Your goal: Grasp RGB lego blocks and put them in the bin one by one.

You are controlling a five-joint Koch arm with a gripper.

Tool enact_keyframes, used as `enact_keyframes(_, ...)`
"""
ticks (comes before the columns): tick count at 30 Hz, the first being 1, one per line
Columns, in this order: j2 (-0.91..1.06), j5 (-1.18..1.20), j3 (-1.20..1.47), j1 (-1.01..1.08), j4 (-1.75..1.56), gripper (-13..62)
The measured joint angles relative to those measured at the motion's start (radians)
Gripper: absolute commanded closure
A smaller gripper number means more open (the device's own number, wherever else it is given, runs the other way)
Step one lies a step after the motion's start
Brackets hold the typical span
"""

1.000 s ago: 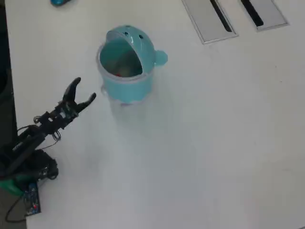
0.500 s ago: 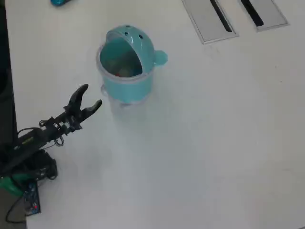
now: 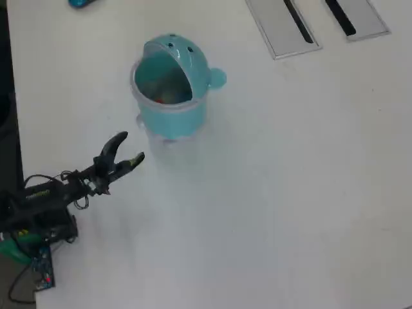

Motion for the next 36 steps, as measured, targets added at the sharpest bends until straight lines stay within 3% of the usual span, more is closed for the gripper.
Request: enact_keyframes(36, 0.0, 0.213, 0.445, 0.176, -0.259, 16.5)
